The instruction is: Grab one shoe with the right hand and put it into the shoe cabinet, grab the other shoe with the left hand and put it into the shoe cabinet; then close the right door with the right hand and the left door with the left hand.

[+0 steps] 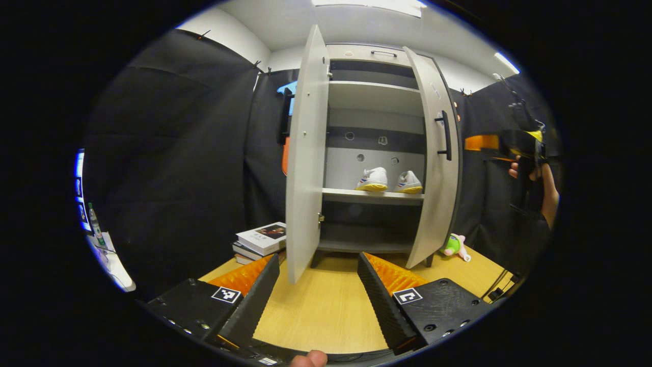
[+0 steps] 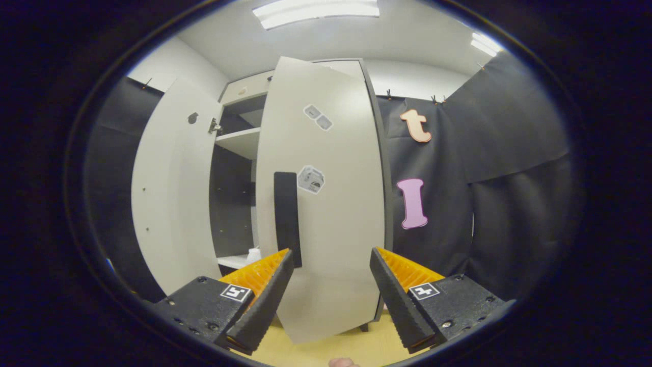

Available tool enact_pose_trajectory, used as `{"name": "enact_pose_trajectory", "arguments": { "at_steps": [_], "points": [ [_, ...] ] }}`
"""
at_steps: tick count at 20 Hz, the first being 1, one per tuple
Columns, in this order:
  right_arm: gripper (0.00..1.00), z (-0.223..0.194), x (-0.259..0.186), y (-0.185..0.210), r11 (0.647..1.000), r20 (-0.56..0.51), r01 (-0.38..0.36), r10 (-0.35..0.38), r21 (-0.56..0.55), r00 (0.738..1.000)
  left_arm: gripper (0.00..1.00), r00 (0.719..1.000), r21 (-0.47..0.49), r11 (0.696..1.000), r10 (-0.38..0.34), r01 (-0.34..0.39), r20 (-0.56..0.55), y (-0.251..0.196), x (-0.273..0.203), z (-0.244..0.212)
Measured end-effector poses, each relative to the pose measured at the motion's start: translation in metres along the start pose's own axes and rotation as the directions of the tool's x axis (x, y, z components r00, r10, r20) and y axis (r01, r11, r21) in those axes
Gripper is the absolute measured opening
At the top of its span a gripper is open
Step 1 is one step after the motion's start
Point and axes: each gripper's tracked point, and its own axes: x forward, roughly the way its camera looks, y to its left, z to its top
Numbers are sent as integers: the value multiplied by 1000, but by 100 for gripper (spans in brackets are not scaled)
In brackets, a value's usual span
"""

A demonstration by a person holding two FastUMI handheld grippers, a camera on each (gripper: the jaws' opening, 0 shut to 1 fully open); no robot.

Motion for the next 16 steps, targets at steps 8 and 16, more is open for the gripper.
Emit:
{"name": "enact_pose_trajectory", "arguments": {
  "at_steps": [8, 16],
  "points": [
    [98, -104, -82, 36, 997, -127, -48, 39, -64, 991, 93, 976, -65, 977, 206, -201, 77, 125, 55, 65],
    [98, -139, -93, 21, 998, -217, -34, 23, -45, 976, 93, 969, -45, 990, 139, -132, 205, 149, 144, 188]
  ]
}}
